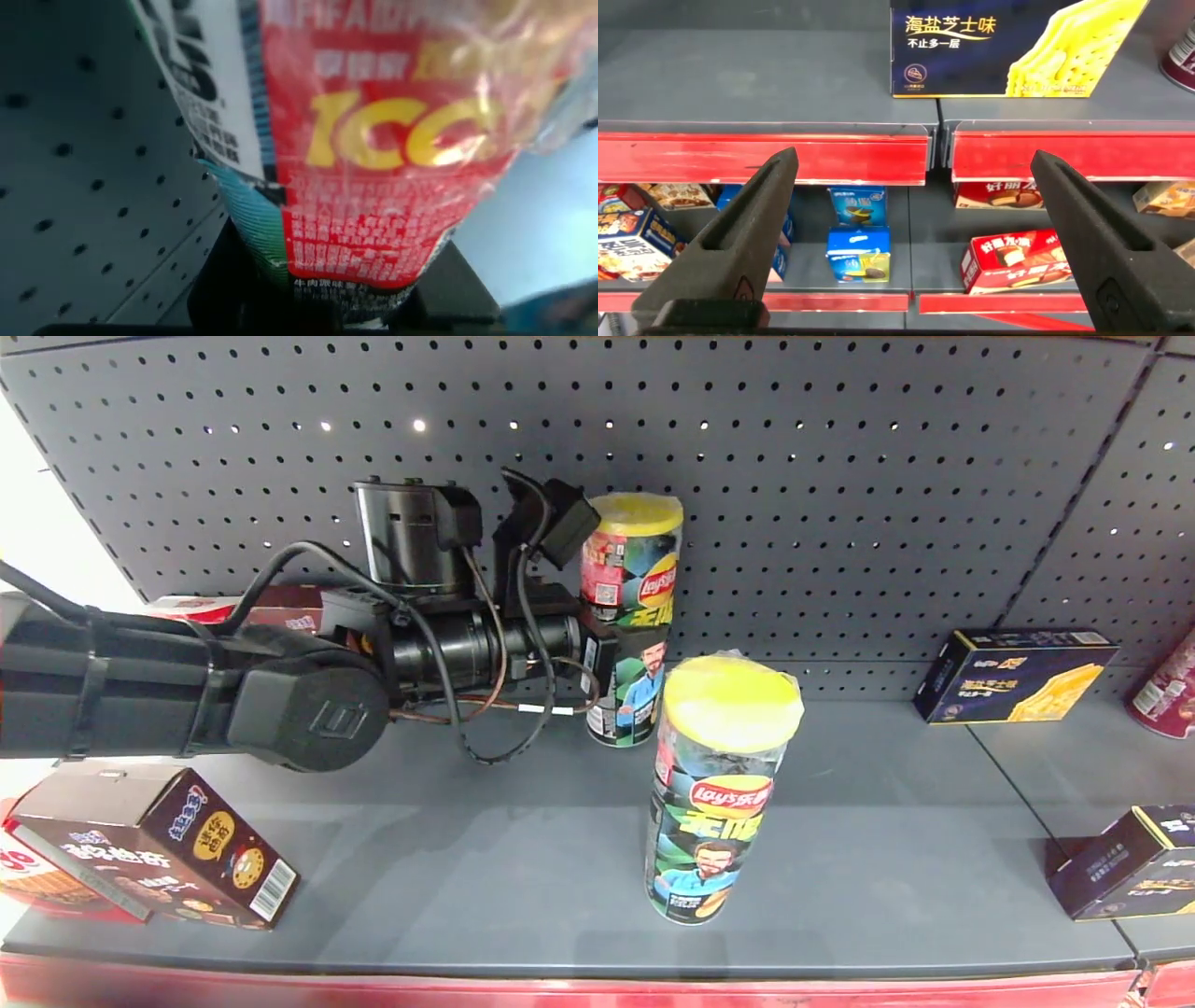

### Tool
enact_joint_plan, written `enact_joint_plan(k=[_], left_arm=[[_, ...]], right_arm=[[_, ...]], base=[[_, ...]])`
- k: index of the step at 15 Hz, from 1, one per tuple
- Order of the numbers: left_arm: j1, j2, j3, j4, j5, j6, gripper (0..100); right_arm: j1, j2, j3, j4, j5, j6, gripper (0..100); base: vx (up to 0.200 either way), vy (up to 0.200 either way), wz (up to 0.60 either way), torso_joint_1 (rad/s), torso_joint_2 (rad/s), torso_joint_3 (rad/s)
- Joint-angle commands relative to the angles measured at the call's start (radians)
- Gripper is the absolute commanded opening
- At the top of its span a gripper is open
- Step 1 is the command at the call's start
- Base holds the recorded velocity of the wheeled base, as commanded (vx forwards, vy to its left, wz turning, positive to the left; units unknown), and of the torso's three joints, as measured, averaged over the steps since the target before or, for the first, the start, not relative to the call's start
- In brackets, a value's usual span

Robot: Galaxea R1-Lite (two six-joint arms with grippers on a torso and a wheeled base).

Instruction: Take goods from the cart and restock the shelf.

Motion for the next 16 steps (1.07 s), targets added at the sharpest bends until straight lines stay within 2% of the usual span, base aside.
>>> enact_joint_plan(k=[1, 4, 15, 16], left_arm=[[-0.001, 0.055, -0.016, -0.013, 0.0, 0.001, 0], [0.002, 0.088, -0.017, -0.067, 0.0, -0.001, 0], [0.0, 0.142, -0.008, -0.125, 0.003, 0.002, 0], [-0.001, 0.142, -0.008, -0.136, 0.013, 0.001, 100]], right_arm=[[0.002, 0.003, 0.0, 0.0, 0.0, 0.0, 100], [0.0, 0.003, 0.0, 0.0, 0.0, 0.0, 100], [0.0, 0.003, 0.0, 0.0, 0.0, 0.0, 100], [0.0, 0.003, 0.0, 0.0, 0.0, 0.0, 100]], base=[[0.0, 0.0, 0.0, 0.0, 0.0, 0.0], [0.0, 0.0, 0.0, 0.0, 0.0, 0.0], [0.0, 0.0, 0.0, 0.0, 0.0, 0.0], [0.0, 0.0, 0.0, 0.0, 0.0, 0.0]])
